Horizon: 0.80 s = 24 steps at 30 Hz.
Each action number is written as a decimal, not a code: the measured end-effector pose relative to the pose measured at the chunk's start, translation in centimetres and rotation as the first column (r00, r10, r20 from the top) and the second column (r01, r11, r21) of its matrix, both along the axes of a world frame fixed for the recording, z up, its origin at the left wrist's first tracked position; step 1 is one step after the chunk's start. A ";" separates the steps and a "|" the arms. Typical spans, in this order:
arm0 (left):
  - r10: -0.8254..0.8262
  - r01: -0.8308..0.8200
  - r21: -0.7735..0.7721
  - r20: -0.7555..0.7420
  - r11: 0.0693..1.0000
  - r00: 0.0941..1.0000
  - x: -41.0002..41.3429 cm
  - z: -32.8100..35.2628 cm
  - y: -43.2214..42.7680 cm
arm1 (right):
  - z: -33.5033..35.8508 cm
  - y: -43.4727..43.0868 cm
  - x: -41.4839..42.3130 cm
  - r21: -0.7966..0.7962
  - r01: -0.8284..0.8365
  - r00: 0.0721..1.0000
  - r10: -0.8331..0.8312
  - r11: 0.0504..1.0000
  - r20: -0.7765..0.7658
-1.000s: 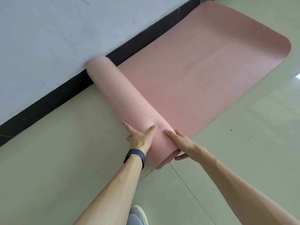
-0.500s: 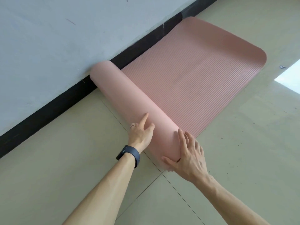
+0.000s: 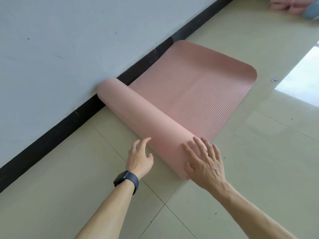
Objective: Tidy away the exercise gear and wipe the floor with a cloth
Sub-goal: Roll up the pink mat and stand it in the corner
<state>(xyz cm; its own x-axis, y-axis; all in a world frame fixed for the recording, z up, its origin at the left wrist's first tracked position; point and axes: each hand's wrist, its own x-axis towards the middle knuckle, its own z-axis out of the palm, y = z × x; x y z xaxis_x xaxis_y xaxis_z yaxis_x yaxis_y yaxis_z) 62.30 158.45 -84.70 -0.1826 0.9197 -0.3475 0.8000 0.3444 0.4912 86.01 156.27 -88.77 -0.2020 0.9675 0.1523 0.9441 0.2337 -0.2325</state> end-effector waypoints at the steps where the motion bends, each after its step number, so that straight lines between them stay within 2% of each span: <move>1: -0.127 0.126 -0.010 -0.101 0.992 0.987 0.3 -0.4 0.4 | 0.0 0.5 0.5 0.013 0.050 0.999 -0.050 0.999 -0.006; 4: -0.371 0.381 -0.034 -0.327 0.924 0.869 2.1 -1.0 2.4 | 0.1 1.4 1.6 0.075 0.146 0.989 -0.142 0.986 -0.047; 6: -0.401 0.414 -0.054 -0.392 0.909 0.828 3.4 -1.0 4.1 | 0.4 1.1 1.8 0.138 0.181 0.982 -0.170 0.974 -0.088; 8: -0.415 0.440 -0.054 -0.455 0.896 0.788 4.7 -0.9 6.1 | -0.1 -0.3 1.6 0.146 0.172 0.984 -0.164 0.974 -0.064; 12: -0.474 0.546 -0.040 -0.551 0.837 0.687 6.5 -0.4 10.3 | -1.9 -3.4 0.9 -0.072 0.118 0.986 -0.108 0.990 0.125; 15: -0.513 0.577 -0.066 -0.550 0.814 0.659 7.3 0.1 12.8 | -2.1 -2.3 0.9 -0.228 0.179 0.976 -0.144 0.957 0.161; 17: -0.524 0.580 -0.063 -0.515 0.812 0.678 7.7 0.1 13.7 | -2.1 -0.5 0.9 -0.274 0.167 0.986 -0.164 0.947 0.035; 19: -0.534 0.585 -0.052 -0.481 0.809 0.695 7.6 0.0 14.3 | -1.5 1.7 1.2 -0.312 0.163 0.943 -0.241 0.936 -0.230; 20: -0.542 0.593 -0.049 -0.473 0.804 0.695 7.5 -0.1 14.6 | -0.8 2.7 1.2 -0.347 0.204 0.867 -0.334 0.915 -0.371; 21: -0.554 0.605 -0.056 -0.476 0.794 0.683 7.2 -0.2 14.9 | 0.1 3.6 1.0 -0.384 0.309 0.734 -0.474 0.870 -0.486; 22: -0.568 0.615 -0.071 -0.479 0.785 0.669 6.9 -0.4 15.0 | 0.9 4.4 0.5 -0.459 0.448 0.526 -0.641 0.767 -0.558; 23: -0.580 0.620 -0.086 -0.475 0.780 0.662 6.6 -0.5 15.2 | 1.7 5.4 -0.3 -0.582 0.539 0.260 -0.778 0.608 -0.572; 24: -0.588 0.621 -0.095 -0.461 0.778 0.665 6.5 -0.7 15.3 | 2.4 6.4 -1.1 -0.690 0.545 0.043 -0.838 0.476 -0.544</move>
<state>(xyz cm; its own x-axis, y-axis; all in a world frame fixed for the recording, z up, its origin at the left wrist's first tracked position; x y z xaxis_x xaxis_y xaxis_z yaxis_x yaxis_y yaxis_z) 68.82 173.80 -85.37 0.3061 0.9001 -0.3101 0.9496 -0.3119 0.0319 84.90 162.63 -86.34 0.6462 0.5889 -0.4854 -0.0271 -0.6179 -0.7858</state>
